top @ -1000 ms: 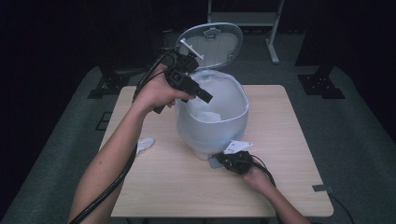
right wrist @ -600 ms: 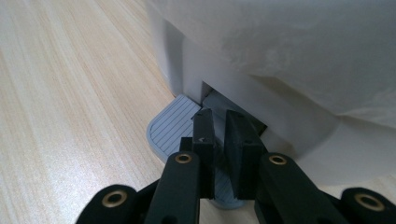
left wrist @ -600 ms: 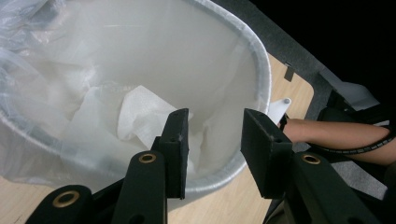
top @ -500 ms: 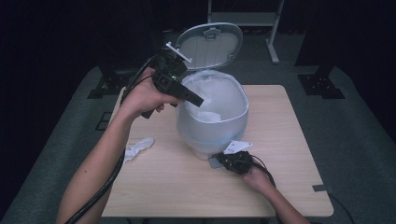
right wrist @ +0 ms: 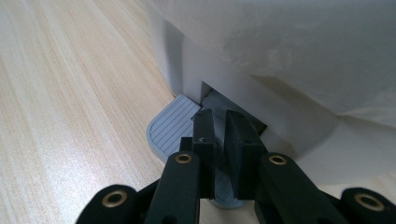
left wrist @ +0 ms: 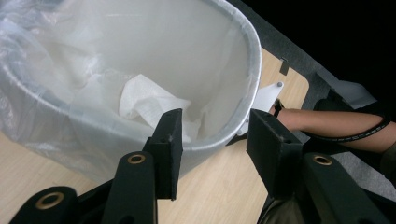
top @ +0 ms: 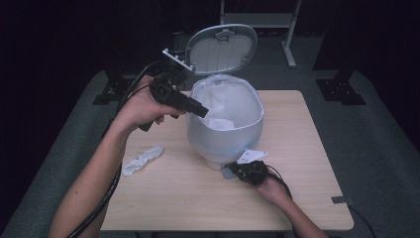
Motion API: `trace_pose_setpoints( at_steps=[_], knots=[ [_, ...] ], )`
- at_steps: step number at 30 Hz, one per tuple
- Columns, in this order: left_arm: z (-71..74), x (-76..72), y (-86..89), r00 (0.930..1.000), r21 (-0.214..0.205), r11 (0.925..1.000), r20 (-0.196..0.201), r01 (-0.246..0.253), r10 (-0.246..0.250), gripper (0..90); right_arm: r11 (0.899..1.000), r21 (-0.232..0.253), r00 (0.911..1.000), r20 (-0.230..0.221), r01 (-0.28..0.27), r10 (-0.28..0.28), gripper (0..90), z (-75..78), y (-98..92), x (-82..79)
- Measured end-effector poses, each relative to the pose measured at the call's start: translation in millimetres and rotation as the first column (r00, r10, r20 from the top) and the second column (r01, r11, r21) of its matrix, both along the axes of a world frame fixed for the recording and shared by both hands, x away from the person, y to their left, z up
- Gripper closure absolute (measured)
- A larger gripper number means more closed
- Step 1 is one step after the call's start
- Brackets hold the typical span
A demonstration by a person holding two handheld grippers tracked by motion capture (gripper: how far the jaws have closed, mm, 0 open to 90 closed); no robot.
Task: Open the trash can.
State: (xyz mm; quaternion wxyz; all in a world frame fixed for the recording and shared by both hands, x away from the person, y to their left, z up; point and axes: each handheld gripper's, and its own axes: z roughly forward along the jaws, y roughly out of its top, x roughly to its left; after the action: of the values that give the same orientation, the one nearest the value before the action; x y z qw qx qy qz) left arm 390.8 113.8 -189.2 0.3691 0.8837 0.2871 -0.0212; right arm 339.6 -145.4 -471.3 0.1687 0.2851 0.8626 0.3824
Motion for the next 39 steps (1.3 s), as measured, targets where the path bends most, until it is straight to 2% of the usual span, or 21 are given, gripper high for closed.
trace_pose_setpoints(
  at_steps=[5, 14, 17, 21, 28, 35, 39],
  knots=[
    [-3.5, -2.3, 10.6, 0.9999, -0.016, 0.9999, 0.010, -0.006, 0.006, 52.5, 1.000, -0.002, 1.0000, 0.001, 0.001, -0.001, 82.0, 0.1, 0.1, -0.1],
    [-11.3, -4.8, 30.8, 0.9994, -0.017, 0.9994, 0.018, -0.030, 0.030, 47.7, 1.000, -0.005, 1.0000, -0.001, 0.001, -0.001, 81.9, 0.4, 0.3, -0.1],
    [-14.1, -6.4, 36.4, 0.9986, -0.002, 0.9992, 0.035, -0.039, 0.039, 44.7, 1.000, -0.006, 1.0000, 0.000, 0.001, -0.001, 81.9, 0.4, 0.5, -0.2],
    [-18.6, -8.8, 42.3, 0.9986, 0.000, 0.9993, 0.037, -0.037, 0.037, 43.4, 1.000, -0.009, 1.0000, 0.002, 0.000, 0.000, 81.9, 0.5, 0.7, -0.2],
    [-24.0, -11.9, 53.1, 0.9980, -0.011, 0.9990, 0.045, -0.043, 0.044, 40.6, 1.000, -0.009, 1.0000, 0.002, 0.002, -0.002, 81.9, 0.5, 0.9, -0.2],
    [-35.0, -12.4, 67.1, 0.9971, 0.001, 0.9981, 0.045, -0.062, 0.062, 38.2, 1.000, -0.008, 1.0000, -0.004, 0.003, -0.003, 81.9, 0.8, 0.9, 0.1],
    [-42.0, -13.7, 74.6, 0.9970, -0.009, 0.9982, 0.050, -0.059, 0.059, 37.4, 1.000, -0.010, 1.0000, -0.001, 0.000, 0.000, 81.9, 0.8, 1.1, 0.0]
  ],
)
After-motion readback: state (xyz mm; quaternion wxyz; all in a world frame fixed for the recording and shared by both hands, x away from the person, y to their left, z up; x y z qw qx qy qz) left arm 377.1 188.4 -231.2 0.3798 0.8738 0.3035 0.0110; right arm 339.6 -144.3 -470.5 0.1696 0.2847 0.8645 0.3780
